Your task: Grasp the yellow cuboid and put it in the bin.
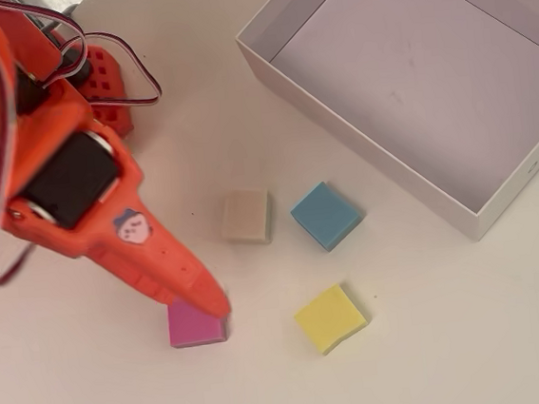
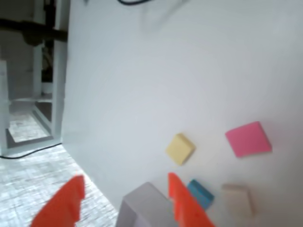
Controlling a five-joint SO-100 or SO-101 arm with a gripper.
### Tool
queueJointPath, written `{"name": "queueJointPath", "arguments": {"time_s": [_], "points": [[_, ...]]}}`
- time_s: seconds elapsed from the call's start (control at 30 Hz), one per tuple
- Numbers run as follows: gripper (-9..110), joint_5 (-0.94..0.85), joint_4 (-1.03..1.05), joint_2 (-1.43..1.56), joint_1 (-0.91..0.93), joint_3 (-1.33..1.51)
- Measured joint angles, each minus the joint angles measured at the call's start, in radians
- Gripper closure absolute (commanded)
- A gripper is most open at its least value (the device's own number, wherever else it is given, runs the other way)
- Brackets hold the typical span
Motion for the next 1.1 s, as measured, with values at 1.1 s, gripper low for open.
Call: {"name": "queueJointPath", "arguments": {"time_s": [1.1], "points": [[63, 0.126, 0.040, -0.769, -0.091, -0.258]]}}
